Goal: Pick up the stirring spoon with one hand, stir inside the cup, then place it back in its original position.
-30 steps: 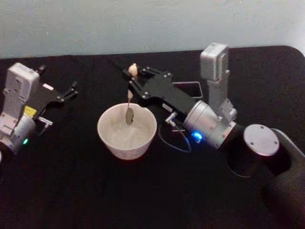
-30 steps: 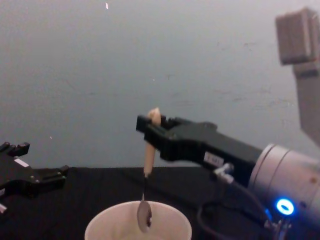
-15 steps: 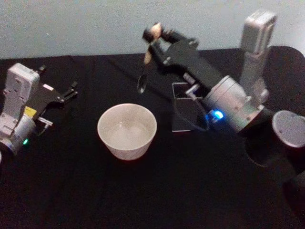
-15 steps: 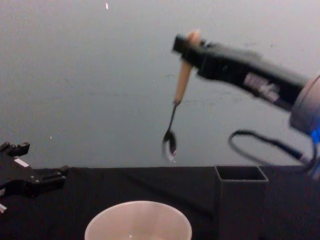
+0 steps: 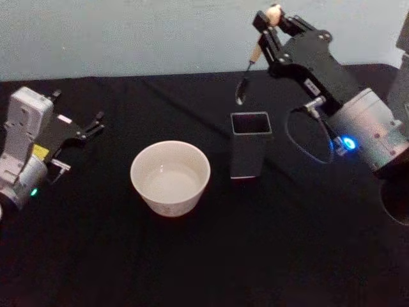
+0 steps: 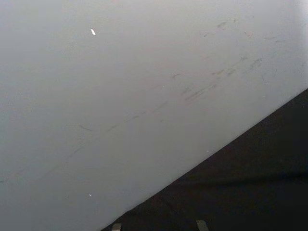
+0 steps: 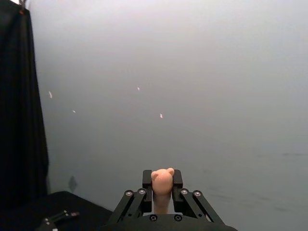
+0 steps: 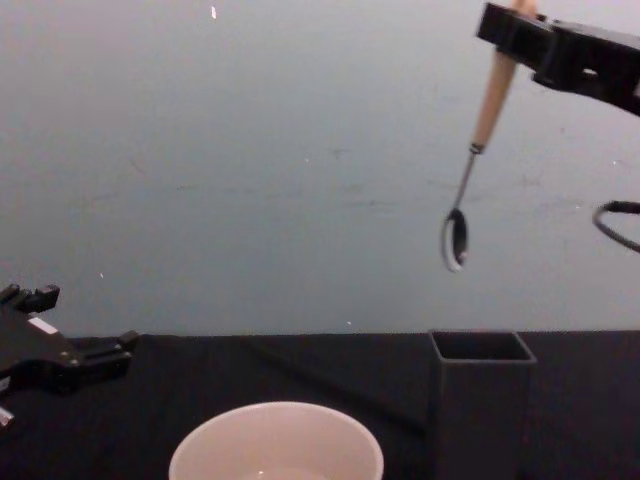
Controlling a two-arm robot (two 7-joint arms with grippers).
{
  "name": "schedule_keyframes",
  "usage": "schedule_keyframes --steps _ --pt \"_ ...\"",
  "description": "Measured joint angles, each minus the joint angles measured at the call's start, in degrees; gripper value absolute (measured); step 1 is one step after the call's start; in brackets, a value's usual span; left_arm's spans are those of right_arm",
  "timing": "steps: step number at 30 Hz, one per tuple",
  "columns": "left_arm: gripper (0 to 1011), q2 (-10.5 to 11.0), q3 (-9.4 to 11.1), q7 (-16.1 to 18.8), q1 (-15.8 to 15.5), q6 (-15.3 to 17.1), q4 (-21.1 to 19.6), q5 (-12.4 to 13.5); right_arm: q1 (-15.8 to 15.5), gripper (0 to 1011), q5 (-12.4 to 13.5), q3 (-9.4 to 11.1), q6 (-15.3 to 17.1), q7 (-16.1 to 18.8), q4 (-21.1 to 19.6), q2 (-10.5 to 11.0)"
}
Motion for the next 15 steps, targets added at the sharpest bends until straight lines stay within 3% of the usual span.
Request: schedule_keyframes --steps 5,15 --pt "1001 0.0 0.0 0.0 0.0 0.0 0.0 0.0 -1.67 226 -0.83 0.87 0.89 -0.94 -0.66 1.0" --pt "1001 0.0 0.0 0.0 0.0 0.0 0.0 0.0 -2.67 226 -3.38 0.43 1.69 -1.58 0.59 0.87"
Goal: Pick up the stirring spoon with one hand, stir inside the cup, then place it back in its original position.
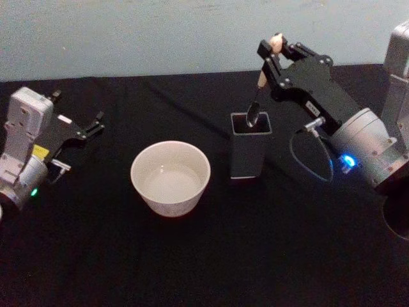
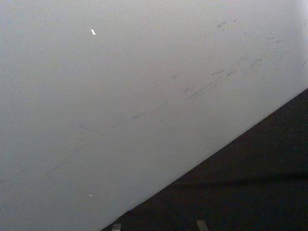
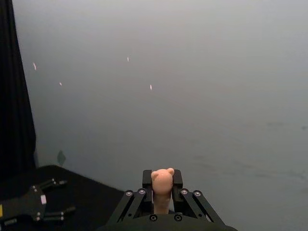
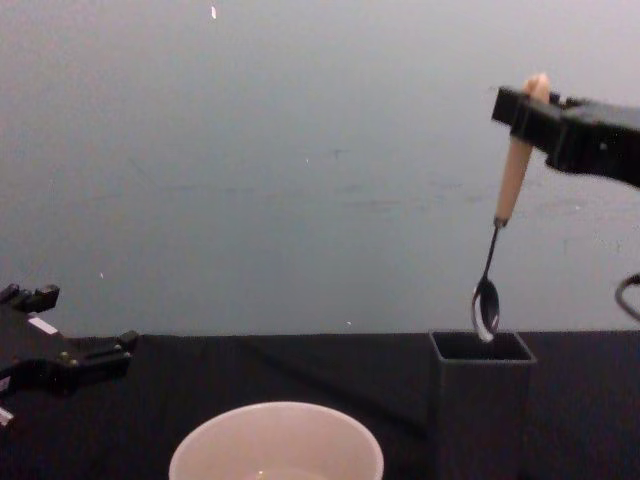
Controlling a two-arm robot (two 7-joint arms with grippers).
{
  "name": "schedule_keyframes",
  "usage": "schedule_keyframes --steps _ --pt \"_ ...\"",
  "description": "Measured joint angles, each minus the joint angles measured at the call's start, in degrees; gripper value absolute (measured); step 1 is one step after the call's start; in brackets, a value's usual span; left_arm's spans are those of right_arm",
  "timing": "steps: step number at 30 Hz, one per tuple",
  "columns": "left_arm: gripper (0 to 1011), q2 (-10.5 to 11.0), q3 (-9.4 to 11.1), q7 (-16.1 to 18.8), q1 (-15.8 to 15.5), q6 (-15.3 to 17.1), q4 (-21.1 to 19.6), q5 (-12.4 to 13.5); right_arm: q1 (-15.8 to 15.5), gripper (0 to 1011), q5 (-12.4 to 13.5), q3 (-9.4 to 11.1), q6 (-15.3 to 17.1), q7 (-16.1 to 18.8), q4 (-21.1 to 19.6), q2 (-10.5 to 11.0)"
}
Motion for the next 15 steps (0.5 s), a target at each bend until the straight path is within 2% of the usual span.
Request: schedule_keyframes --steps 8,15 --pt "1001 0.0 0.0 0.0 0.0 0.0 0.0 0.0 0.63 226 -2.11 -0.47 0.43 -0.65 2.45 -1.29" --pt "1001 0.0 0.0 0.0 0.0 0.0 0.0 0.0 1.01 227 -2.84 -0.46 0.62 -0.6 3.67 -2.06"
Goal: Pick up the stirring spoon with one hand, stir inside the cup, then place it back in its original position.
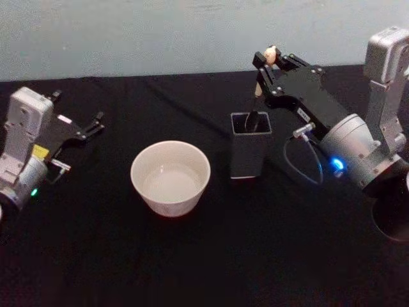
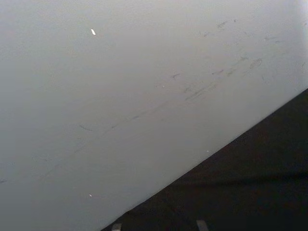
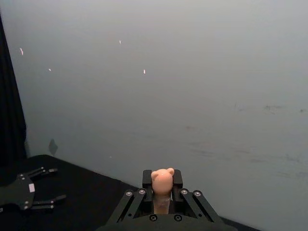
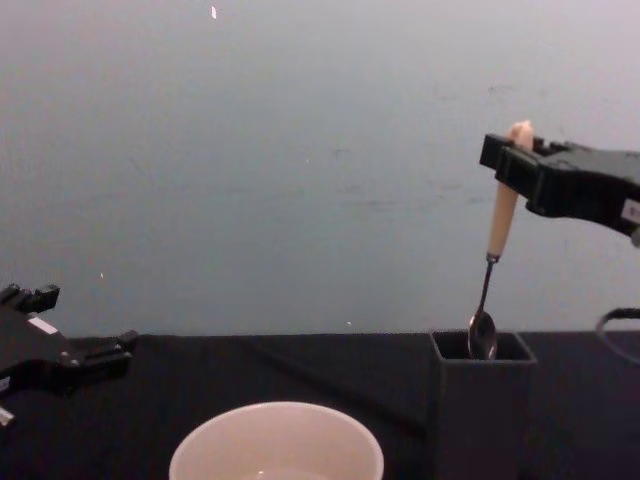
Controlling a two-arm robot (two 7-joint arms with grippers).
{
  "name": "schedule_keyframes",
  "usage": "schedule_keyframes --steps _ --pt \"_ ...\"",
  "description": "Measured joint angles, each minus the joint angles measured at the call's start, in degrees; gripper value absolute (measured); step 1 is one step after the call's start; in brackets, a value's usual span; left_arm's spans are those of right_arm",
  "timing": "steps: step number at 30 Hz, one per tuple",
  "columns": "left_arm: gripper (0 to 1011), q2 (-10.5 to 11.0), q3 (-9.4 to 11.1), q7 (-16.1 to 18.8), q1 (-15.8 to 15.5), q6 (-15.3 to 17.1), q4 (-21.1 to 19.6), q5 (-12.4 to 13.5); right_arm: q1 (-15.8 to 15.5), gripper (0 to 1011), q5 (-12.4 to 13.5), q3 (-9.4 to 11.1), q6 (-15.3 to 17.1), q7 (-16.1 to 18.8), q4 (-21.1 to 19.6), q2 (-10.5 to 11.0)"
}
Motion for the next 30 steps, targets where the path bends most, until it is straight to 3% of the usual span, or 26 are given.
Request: schedule_keyframes --steps 18,30 --pt "1001 0.0 0.0 0.0 0.0 0.0 0.0 0.0 -0.95 226 -2.44 -1.33 0.54 1.31 4.02 -0.16" --pt "1001 0.0 0.0 0.0 0.0 0.0 0.0 0.0 0.03 227 -5.96 -2.24 -0.41 0.74 8.78 -1.4"
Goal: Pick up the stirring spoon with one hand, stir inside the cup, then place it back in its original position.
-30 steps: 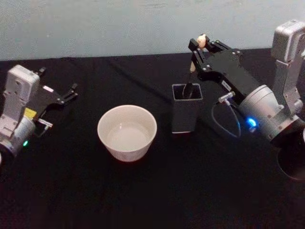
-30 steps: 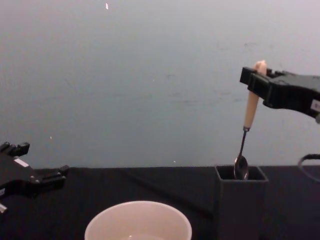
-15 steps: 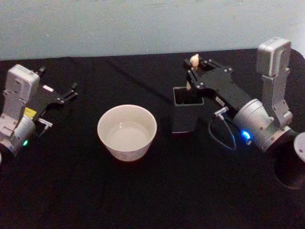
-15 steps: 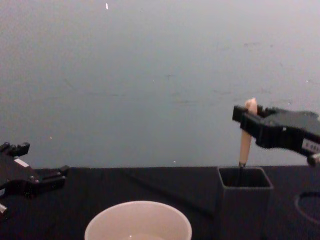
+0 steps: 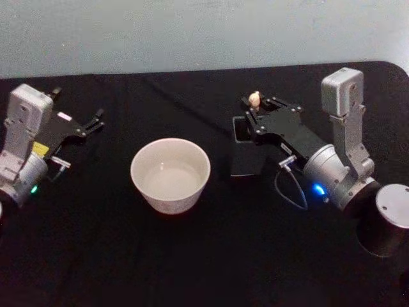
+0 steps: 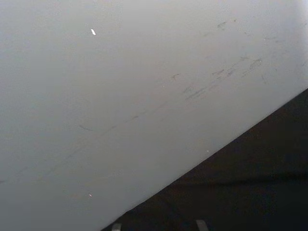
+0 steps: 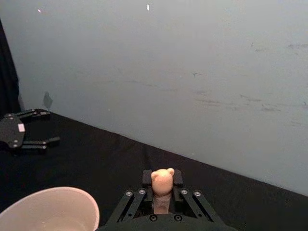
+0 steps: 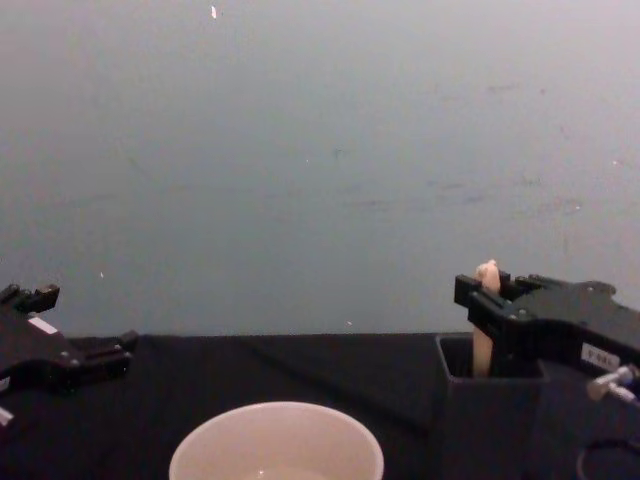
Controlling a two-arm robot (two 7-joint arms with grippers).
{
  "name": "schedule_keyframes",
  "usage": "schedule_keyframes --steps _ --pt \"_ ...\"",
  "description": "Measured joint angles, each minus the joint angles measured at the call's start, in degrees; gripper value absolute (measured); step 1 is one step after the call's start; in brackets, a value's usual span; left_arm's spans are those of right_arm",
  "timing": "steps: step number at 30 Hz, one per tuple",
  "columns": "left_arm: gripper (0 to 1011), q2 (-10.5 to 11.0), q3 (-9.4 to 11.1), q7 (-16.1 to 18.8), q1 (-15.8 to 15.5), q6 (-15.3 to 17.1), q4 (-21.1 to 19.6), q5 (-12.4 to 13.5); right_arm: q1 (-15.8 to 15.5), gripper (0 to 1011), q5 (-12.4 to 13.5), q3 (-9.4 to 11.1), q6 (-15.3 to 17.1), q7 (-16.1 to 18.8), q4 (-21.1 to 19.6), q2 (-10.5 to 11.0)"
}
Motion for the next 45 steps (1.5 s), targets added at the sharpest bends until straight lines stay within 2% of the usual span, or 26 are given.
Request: schedule_keyframes --steps 19,23,26,28,29,30,32,33,38,45 --pt "1001 0.0 0.0 0.0 0.0 0.0 0.0 0.0 0.14 248 -0.43 0.07 -0.36 -0.13 0.34 -0.2" --pt "1001 0.0 0.0 0.0 0.0 0.0 0.0 0.0 0.12 390 -0.37 0.07 -0.34 -0.13 0.29 -0.18" --pt "1001 0.0 0.0 0.0 0.0 0.0 0.0 0.0 0.11 448 -0.35 0.07 -0.33 -0.13 0.28 -0.17" --pt "1001 0.0 0.0 0.0 0.0 0.0 0.0 0.0 0.11 552 -0.32 0.07 -0.32 -0.13 0.26 -0.16" --pt "1001 0.0 0.0 0.0 0.0 0.0 0.0 0.0 0.11 552 -0.31 0.07 -0.32 -0.13 0.26 -0.15" --pt "1001 0.0 0.0 0.0 0.0 0.0 0.0 0.0 0.11 614 -0.3 0.07 -0.31 -0.13 0.25 -0.15" --pt "1001 0.0 0.0 0.0 0.0 0.0 0.0 0.0 0.11 648 -0.3 0.07 -0.3 -0.13 0.25 -0.14" --pt "1001 0.0 0.0 0.0 0.0 0.0 0.0 0.0 0.11 704 -0.29 0.07 -0.29 -0.13 0.24 -0.13" --pt "1001 0.0 0.0 0.0 0.0 0.0 0.0 0.0 0.11 862 -0.25 0.07 -0.27 -0.13 0.21 -0.13" --pt "1001 0.0 0.0 0.0 0.0 0.0 0.0 0.0 0.11 1002 -0.22 0.07 -0.27 -0.13 0.19 -0.13"
